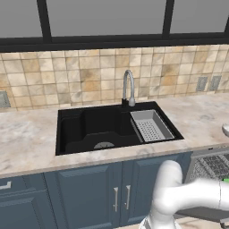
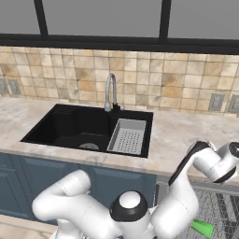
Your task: Pick up the cup and bowl from the counter, place them in the dishwasher, and close the dishwasher door.
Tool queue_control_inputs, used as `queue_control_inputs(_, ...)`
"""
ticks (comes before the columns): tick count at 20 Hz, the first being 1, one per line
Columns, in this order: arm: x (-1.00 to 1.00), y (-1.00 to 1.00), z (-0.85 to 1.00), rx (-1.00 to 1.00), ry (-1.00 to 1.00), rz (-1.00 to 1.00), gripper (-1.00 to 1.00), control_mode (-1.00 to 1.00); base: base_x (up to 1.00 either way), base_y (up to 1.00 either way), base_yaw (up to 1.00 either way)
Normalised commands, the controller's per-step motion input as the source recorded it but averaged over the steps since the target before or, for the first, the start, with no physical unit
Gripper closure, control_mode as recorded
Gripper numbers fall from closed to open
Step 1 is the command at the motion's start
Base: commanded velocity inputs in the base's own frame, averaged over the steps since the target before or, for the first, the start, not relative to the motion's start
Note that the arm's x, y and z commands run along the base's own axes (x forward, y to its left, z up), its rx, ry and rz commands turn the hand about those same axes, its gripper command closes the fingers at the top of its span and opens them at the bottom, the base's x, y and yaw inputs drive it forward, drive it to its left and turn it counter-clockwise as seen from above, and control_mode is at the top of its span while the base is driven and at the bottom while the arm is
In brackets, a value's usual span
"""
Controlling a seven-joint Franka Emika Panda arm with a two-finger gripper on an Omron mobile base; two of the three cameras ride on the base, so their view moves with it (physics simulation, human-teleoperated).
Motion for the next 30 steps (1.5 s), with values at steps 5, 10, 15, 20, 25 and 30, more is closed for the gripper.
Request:
queue_control_inputs(5,-0.62,-0.03,0.0,0.0,-0.06,0.0,1.0,-1.0,0.0,0.0,0.0)
queue_control_inputs(10,-0.54,-0.04,0.0,0.0,-0.03,0.0,1.0,-1.0,0.0,0.0,0.0)
queue_control_inputs(15,-0.28,-0.12,-0.19,0.0,-0.01,0.0,1.0,-1.0,0.0,0.0,0.0)
queue_control_inputs(20,-0.17,-0.12,-0.45,0.0,0.0,0.0,1.0,-1.0,0.0,0.0,0.0)
queue_control_inputs(25,-0.24,-0.18,-0.4,0.0,0.0,0.0,1.0,-1.0,0.0,0.0,0.0)
queue_control_inputs(30,-0.01,-0.2,-0.63,0.0,0.0,0.0,1.0,-1.0,0.0,0.0,0.0)
